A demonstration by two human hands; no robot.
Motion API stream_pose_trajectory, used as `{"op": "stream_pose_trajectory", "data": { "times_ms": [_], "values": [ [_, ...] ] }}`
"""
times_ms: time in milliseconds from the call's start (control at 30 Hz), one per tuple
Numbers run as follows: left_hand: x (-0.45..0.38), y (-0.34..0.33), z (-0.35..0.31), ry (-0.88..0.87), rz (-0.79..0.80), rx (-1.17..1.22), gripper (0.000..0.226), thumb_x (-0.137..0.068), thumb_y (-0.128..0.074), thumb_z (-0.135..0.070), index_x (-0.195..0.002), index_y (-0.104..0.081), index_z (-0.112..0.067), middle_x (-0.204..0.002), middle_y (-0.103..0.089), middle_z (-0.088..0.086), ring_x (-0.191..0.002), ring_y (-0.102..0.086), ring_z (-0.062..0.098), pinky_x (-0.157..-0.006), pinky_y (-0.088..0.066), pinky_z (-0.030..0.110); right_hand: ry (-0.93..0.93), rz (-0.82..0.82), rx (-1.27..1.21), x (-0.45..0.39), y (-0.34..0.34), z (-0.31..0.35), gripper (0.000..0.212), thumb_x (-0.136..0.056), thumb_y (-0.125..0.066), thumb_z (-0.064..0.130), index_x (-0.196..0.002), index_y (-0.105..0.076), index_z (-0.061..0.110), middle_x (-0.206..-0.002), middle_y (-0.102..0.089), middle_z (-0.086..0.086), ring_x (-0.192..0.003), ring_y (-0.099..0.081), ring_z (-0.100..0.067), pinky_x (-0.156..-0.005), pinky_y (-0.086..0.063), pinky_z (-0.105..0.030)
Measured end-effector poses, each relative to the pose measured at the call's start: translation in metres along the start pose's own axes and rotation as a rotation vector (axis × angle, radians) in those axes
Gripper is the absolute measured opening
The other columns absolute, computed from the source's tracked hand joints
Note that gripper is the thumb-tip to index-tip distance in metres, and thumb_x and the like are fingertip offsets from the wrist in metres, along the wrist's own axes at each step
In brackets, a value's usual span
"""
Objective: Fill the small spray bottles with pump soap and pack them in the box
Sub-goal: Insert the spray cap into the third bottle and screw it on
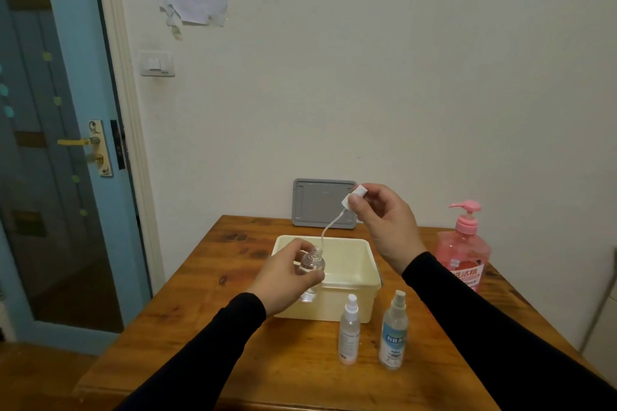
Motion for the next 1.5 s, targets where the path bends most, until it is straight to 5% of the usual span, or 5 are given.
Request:
{"op": "stream_pose_trajectory", "data": {
  "times_ms": [300,600,1500],
  "values": [
    [0.000,-0.004,-0.012,-0.027,0.006,-0.010,0.034,-0.079,-0.072,-0.037,-0.106,-0.051,-0.040,-0.105,-0.059,-0.016,-0.091,-0.060,0.004,-0.080,-0.054,0.029,-0.003,0.016,0.030,0.001,-0.002,-0.004,0.012,-0.086,-0.065,0.034,-0.097,-0.060,0.035,-0.096,-0.068,0.013,-0.091,-0.063,0.002,-0.076,-0.048,-0.012],
    [0.000,-0.002,-0.027,-0.053,-0.007,0.020,0.038,-0.077,-0.074,-0.038,-0.107,-0.051,-0.039,-0.103,-0.060,-0.015,-0.088,-0.061,0.001,-0.070,-0.055,0.024,-0.089,0.111,0.061,0.009,-0.007,-0.026,0.023,-0.087,-0.064,0.035,-0.107,-0.063,0.026,-0.098,-0.071,0.006,-0.095,-0.065,-0.008,-0.083,-0.051,-0.027],
    [-0.009,-0.014,-0.035,-0.078,0.021,0.062,0.035,-0.078,-0.073,-0.039,-0.109,-0.060,-0.031,-0.099,-0.065,-0.012,-0.089,-0.061,0.007,-0.080,-0.054,0.030,-0.195,0.266,0.013,0.021,-0.010,-0.043,0.029,-0.087,-0.065,0.030,-0.113,-0.063,0.018,-0.100,-0.072,0.003,-0.095,-0.066,-0.008,-0.080,-0.050,-0.024]
  ]
}}
Point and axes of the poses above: each hand's wrist, its own x-axis away from the middle knuckle, its own y-axis out of the back of the hand, z = x × y, the point moved 6 cm from there along -x, towards the middle knuckle
